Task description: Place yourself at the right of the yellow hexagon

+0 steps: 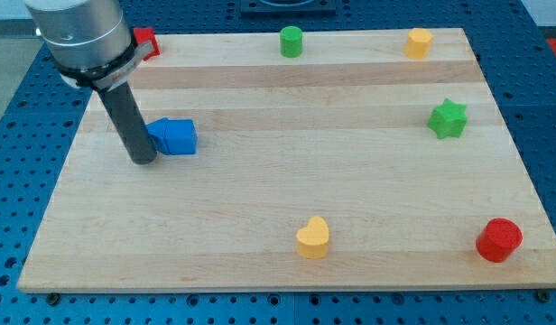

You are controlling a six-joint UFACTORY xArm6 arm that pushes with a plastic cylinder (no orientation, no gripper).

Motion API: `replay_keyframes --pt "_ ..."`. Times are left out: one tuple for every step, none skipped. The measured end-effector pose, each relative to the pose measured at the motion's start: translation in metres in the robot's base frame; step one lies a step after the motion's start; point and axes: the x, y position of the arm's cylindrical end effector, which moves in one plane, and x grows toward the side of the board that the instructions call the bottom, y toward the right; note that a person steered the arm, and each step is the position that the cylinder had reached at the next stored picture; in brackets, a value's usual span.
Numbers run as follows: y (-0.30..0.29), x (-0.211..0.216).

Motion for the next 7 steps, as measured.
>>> replay_keyframes --pt "0.012 0.039" --pt "0.066 0.038" --pt "0.128 -0.019" --pt "0.160 -0.081" --pt "0.202 -0.122" --pt "0.264 -0.126" --pt "0.324 -0.124"
